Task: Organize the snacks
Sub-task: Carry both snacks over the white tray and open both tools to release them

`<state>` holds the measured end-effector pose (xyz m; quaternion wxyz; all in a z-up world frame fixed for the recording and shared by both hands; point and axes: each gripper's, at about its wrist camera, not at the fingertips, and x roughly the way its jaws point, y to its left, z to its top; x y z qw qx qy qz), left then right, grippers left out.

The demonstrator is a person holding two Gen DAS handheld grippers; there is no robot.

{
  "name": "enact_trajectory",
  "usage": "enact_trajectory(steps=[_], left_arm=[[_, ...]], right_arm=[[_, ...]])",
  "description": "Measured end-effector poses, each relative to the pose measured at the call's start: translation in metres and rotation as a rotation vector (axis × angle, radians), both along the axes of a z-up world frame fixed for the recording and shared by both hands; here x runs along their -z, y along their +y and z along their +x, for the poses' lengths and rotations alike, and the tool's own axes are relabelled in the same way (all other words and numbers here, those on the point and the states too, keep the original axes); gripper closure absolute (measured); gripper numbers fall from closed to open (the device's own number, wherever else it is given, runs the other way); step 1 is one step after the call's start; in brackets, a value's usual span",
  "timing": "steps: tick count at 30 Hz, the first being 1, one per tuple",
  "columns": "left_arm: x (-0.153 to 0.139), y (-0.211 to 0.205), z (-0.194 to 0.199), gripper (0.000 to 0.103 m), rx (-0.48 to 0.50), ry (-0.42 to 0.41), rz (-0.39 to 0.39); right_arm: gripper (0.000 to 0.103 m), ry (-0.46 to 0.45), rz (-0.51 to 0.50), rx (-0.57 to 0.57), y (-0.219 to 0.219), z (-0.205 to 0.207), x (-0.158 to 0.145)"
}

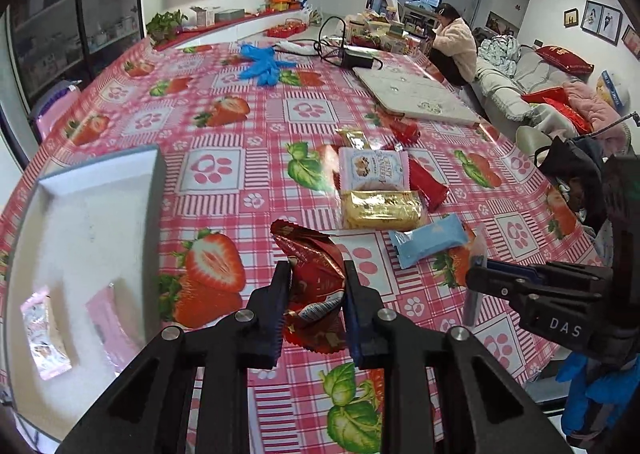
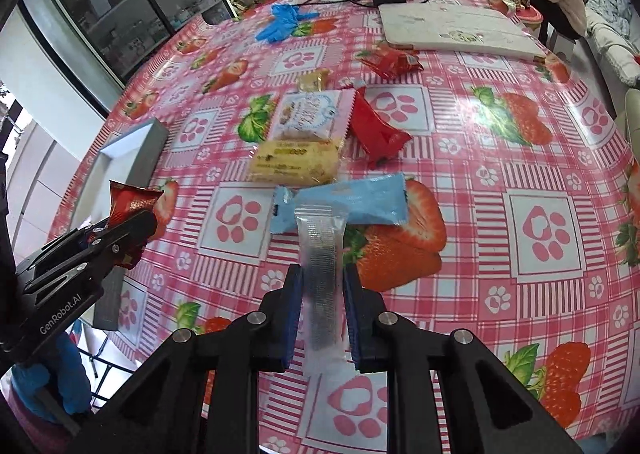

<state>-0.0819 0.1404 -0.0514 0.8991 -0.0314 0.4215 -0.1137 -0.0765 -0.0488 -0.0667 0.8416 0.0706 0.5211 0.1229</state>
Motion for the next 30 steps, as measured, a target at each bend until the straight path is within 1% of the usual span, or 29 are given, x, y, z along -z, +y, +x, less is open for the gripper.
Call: enact_trajectory(steps=[5, 10, 13, 17, 19, 20, 21, 22, 23, 27, 30], left_arm=[[-0.015, 0.019, -0.008, 0.076, -0.017, -0.045, -0.005], [-0.028, 0.047, -0.009, 0.076, -0.068, -0.082, -0.005], [-0.030, 0.065, -0.010, 0.076, -0.110, -0.099, 0.005], [-0.026, 0.087, -0.010, 0.076, -0.153, -0.095, 0.001], [-0.023, 0.099, -0.011, 0.076, -0.169, -0.088, -0.006], [-0.021, 0.103, -0.012, 0.076, -0.174, -0.086, -0.007], [-0.019, 0.108, -0.012, 0.076, -0.182, -0.084, -0.007], [-0.017, 0.111, -0.013, 0.076, -0.187, -0.083, -0.008], [-0.016, 0.114, -0.013, 0.076, -0.192, -0.080, -0.011], [-0.009, 0.130, -0.016, 0.076, -0.218, -0.063, -0.022], [-0.007, 0.142, -0.018, 0.076, -0.238, -0.058, -0.026]], right_arm=[[0.081, -0.048, 0.027, -0.014, 0.012, 0.003, -0.017], [0.081, -0.082, 0.054, -0.032, 0.026, 0.011, -0.036], [0.081, -0.104, 0.062, -0.058, 0.040, 0.015, -0.049], [0.081, -0.124, 0.034, -0.097, 0.063, 0.021, -0.058], [0.081, -0.106, -0.011, -0.110, 0.072, 0.026, -0.052], [0.074, -0.059, -0.037, -0.127, 0.078, 0.031, -0.042], [0.055, -0.024, -0.049, -0.133, 0.080, 0.034, -0.033], [0.045, -0.002, -0.060, -0.133, 0.083, 0.036, -0.024], [0.043, 0.008, -0.074, -0.139, 0.088, 0.037, -0.015], [0.043, 0.037, -0.095, -0.182, 0.109, 0.042, 0.005], [0.043, 0.055, -0.141, -0.231, 0.131, 0.047, 0.018]])
